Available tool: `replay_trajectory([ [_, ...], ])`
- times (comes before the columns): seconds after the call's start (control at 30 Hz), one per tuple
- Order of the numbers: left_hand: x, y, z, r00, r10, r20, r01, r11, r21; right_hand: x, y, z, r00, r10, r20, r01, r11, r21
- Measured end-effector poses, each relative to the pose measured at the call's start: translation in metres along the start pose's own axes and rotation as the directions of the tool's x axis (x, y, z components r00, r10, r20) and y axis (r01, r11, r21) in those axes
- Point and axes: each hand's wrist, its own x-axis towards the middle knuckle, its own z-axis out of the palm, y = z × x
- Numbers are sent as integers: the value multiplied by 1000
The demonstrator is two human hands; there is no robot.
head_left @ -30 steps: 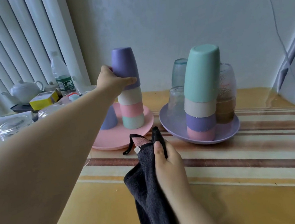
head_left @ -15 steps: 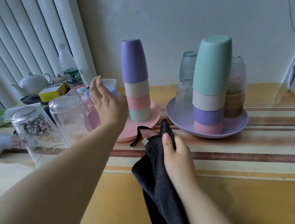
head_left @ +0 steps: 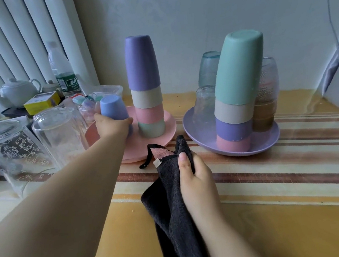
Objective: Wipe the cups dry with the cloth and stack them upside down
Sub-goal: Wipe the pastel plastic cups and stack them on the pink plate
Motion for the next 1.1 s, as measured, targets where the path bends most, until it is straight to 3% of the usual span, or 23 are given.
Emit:
replay_trajectory([
  [0.17,-5,-1,-5,998,30,-55,-33,997,-67,1,2,1,1000,-13,-14,12,999,-31],
  [0.43,-38,25,-31,952,274,-137,-287,954,-84,-1,-1,3,1000,-7,-25,6,1000,-27],
  [0.67,-112,14,-70,887,462,18,-458,883,-104,-3,-3,-1,1000,-23,-16,22,999,-42],
  [0.77,-138,2,-94,877,443,186,-415,893,-174,-3,-4,-1,998,-50,-45,49,998,-28],
  [0.97,-161,-24,-103,873,268,407,-129,933,-337,-9,-18,-2,965,-183,-188,200,977,76],
  [1.03,-167,-28,-98,841,265,472,-68,916,-394,-15,-23,2,959,-250,-137,267,956,124],
  [1.1,-173,-30,-94,801,308,514,-93,911,-401,-24,-24,11,941,-339,-23,339,932,125],
])
